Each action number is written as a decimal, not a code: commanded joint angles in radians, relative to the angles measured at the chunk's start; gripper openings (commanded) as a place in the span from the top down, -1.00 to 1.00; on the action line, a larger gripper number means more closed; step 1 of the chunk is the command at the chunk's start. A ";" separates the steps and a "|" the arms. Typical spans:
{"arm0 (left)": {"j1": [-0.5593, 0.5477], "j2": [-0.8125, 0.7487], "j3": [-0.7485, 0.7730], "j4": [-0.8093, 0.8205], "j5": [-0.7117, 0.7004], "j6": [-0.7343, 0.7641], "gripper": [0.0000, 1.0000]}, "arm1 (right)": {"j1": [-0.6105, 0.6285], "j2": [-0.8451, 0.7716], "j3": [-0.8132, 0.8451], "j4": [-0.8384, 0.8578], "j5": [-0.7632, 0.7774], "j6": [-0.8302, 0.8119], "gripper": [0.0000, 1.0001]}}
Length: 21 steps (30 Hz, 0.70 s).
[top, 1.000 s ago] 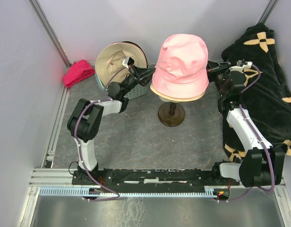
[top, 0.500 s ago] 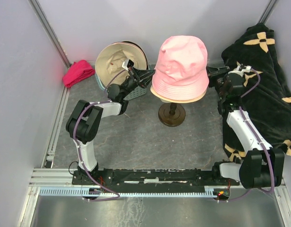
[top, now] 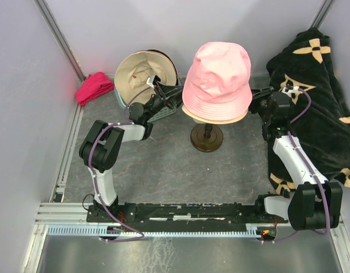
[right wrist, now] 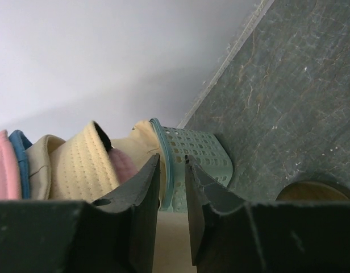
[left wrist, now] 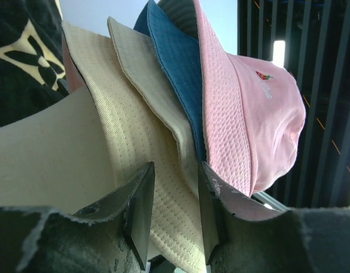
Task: Stack the hats
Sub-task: Stack the hat on the hat.
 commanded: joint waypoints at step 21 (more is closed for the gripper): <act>0.118 -0.145 -0.140 0.119 -0.027 0.101 0.10 | -0.085 -0.186 -0.046 -0.094 0.048 -0.061 0.16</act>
